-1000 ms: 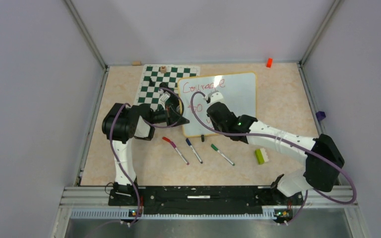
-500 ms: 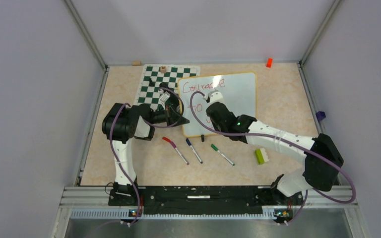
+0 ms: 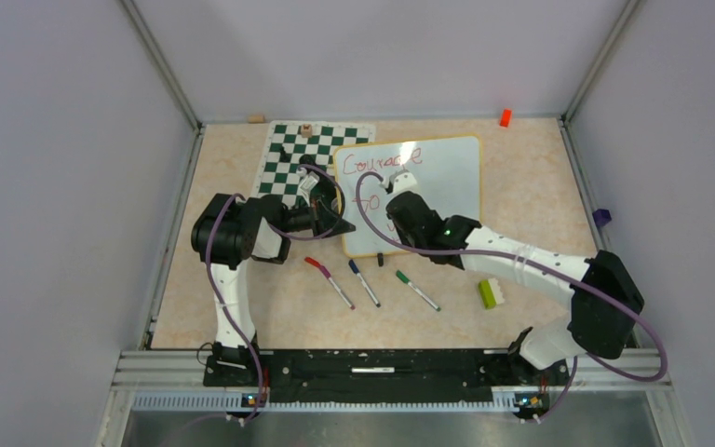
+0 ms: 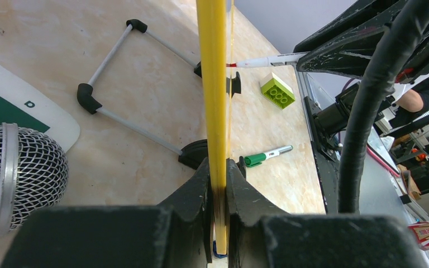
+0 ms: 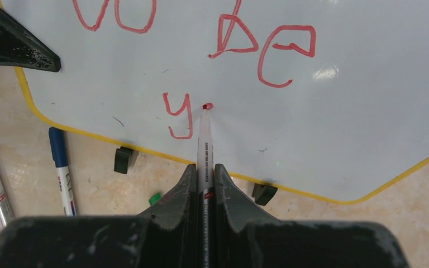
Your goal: Write a sentence on the whiteboard
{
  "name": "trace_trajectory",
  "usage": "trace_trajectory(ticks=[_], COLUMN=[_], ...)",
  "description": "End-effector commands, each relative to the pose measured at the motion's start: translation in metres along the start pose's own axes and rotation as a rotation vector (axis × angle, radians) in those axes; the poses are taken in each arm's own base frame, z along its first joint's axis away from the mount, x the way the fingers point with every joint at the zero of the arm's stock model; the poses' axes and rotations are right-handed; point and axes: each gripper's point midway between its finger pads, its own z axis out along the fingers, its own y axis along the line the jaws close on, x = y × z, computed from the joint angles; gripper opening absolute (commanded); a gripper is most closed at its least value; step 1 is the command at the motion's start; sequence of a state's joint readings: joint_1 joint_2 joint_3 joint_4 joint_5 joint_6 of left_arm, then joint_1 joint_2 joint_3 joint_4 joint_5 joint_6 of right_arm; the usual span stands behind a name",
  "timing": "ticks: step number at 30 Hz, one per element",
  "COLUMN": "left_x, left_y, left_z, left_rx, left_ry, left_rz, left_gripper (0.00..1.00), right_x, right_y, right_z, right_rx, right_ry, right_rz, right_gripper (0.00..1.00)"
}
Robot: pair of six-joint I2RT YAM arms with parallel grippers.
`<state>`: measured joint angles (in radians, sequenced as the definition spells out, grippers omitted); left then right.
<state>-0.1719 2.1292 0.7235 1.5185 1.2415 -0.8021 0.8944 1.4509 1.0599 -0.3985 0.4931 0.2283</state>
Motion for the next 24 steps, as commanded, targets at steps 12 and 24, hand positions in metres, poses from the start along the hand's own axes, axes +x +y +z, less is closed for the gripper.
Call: trace_trajectory(ticks=[12, 24], left_x=[-0.013, -0.012], left_y=[-0.012, -0.012], left_z=[-0.001, -0.001], left_rx=[0.041, 0.041], left_ry=[-0.013, -0.013], left_rz=[0.172, 0.171], left_gripper=[0.0, 0.0], right_x=[-0.009, -0.033], right_y=[-0.024, -0.018], right_z=[-0.007, -0.004], right_rx=[0.082, 0.07], right_ry=[-0.02, -0.061], right_rz=[0.033, 0.031], right_gripper=[0.0, 0.0])
